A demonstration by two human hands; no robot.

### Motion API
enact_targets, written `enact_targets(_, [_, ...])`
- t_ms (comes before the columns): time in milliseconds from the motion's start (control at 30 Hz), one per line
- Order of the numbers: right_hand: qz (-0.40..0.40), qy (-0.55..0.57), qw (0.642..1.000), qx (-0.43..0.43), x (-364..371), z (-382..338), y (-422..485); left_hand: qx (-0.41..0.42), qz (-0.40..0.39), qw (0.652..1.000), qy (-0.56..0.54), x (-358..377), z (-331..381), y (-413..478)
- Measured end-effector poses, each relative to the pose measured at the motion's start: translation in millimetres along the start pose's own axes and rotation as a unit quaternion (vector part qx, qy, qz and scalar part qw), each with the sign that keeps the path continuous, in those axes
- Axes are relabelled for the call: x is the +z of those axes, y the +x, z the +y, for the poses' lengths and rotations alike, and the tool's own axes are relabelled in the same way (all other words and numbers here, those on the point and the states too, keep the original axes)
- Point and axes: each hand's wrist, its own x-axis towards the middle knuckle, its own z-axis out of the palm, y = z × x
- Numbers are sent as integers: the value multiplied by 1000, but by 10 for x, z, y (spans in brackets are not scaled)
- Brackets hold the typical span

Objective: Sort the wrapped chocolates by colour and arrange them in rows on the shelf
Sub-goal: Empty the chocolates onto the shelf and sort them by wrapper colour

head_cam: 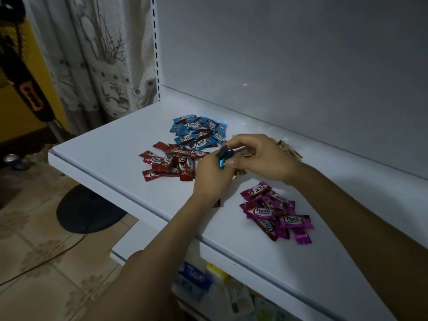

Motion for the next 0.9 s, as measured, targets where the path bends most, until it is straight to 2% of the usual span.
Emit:
enact_targets(167, [113, -9, 993, -8, 82, 48, -47, 31, -4, 999, 21, 36, -20, -35])
enact_targets(267, [210, 107, 971, 44, 21, 44, -46, 33, 29, 999, 4, 28, -13, -33])
enact_targets(333, [244, 160, 954, 74, -56, 66, -82, 28, 38, 999, 0, 32, -3, -36])
enact_targets(467, [263, 131, 950, 107, -120, 213, -101, 26, 51, 998, -17, 33, 15, -64])
enact_targets(667, [241, 62, 960, 127, 39, 231, 330, -23, 175, 980, -98, -18, 75, -65])
enact_targets(800, [276, 14, 956, 95, 149, 194, 792, -26, 183, 978, -102, -23, 70, -23])
enact_targets(900, [239, -9, 966, 99, 180, 153, 1009, -25, 182, 977, -109, -16, 66, -8])
